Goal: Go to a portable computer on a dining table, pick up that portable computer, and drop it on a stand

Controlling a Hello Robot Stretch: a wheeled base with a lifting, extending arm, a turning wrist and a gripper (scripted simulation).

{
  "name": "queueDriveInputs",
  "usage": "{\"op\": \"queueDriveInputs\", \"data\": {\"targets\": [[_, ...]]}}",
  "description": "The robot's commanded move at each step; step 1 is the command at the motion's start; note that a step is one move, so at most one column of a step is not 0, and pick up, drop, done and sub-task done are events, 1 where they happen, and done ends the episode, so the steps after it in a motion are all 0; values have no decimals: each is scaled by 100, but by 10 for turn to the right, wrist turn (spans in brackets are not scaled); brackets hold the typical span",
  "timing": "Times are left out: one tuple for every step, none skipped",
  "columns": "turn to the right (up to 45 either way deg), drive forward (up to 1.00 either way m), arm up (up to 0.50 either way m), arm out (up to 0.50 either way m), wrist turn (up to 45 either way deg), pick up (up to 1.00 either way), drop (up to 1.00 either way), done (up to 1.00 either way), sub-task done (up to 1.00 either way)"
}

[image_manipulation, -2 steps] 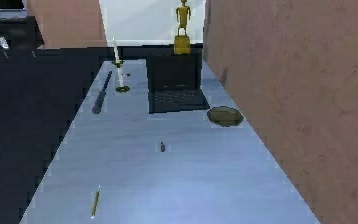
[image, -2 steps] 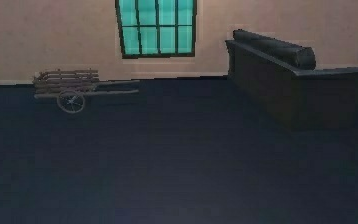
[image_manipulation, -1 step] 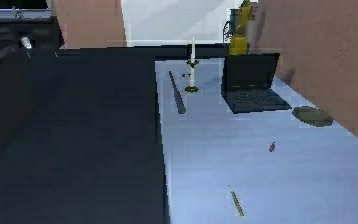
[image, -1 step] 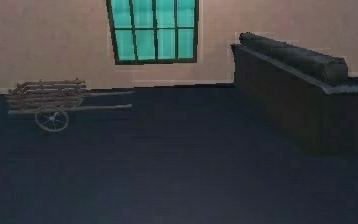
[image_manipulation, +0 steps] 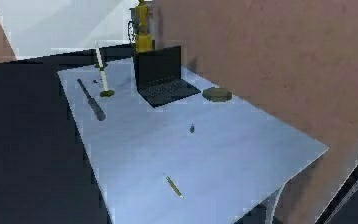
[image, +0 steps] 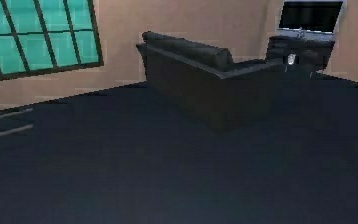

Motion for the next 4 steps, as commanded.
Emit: {"op": "queueDriveInputs", "data": {"targets": [[0,20,0,0,0,0,0,0,0],[450,0,0,0,0,0,0,0,0],[60,0,0,0,0,0,0,0,0],[0,85,0,0,0,0,0,0,0]]}}
